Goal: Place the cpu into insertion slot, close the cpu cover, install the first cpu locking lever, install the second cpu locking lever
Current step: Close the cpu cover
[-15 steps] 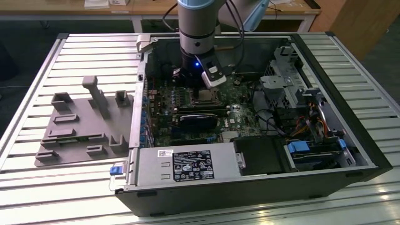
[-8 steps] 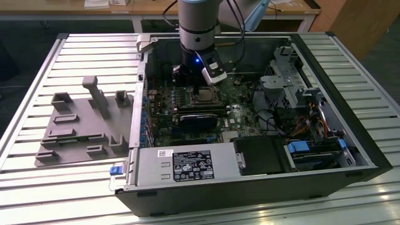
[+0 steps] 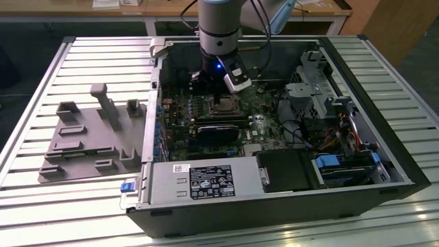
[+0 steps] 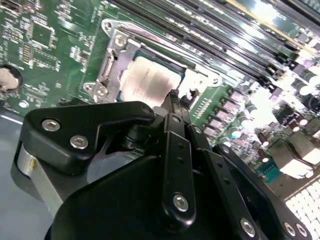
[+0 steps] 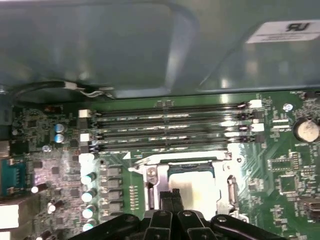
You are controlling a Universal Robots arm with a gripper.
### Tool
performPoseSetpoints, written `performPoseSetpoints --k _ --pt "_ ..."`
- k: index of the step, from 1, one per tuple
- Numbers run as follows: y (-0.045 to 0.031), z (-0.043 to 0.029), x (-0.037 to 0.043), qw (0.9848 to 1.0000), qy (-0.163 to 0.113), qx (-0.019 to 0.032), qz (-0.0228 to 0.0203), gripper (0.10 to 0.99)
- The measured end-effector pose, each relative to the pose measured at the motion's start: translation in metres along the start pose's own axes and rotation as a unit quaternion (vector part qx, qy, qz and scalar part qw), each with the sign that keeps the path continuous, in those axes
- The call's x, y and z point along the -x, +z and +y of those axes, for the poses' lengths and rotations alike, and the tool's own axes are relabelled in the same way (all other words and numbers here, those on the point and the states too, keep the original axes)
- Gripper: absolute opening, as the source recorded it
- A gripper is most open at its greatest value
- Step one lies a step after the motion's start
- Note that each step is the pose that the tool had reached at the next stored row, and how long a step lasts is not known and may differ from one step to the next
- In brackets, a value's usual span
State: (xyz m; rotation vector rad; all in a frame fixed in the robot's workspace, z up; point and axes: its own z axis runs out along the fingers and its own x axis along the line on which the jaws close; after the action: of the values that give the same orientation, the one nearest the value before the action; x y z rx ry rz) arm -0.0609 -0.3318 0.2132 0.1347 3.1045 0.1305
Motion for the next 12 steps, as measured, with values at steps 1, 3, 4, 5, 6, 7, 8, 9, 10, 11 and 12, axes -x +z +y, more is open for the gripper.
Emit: performPoseSetpoints --k 1,3,4,5,6,7,8,9,10,11,12 --pt "0.0001 0.0001 0.0013 1.0000 0.000 0.0000 0.0000 0.102" --pt "0.0005 0.0002 0.0029 1.0000 -0.002 0.0001 0.0001 0.102" --pt "0.0008 0.0003 0.0036 1.0000 -0.004 0.0001 0.0003 0.102" --pt "0.0010 0.0003 0.0046 1.0000 -0.007 0.0002 0.0006 0.102" --pt "0.0012 0.0004 0.0055 0.9999 -0.011 0.0003 0.0009 0.102" --pt "0.0014 0.0005 0.0067 0.9999 -0.014 0.0004 0.0012 0.102" --pt "0.0016 0.0006 0.0081 0.9998 -0.017 0.0005 0.0015 0.102" --pt "0.0016 0.0008 0.0106 0.9998 -0.019 0.0005 0.0019 0.102" --pt "0.0018 0.0011 0.0135 0.9998 -0.020 0.0005 0.0023 0.102" --pt "0.0019 0.0013 0.0167 0.9998 -0.020 0.0005 0.0027 0.102" --pt "0.0020 0.0015 0.0191 0.9998 -0.021 0.0005 0.0031 0.102"
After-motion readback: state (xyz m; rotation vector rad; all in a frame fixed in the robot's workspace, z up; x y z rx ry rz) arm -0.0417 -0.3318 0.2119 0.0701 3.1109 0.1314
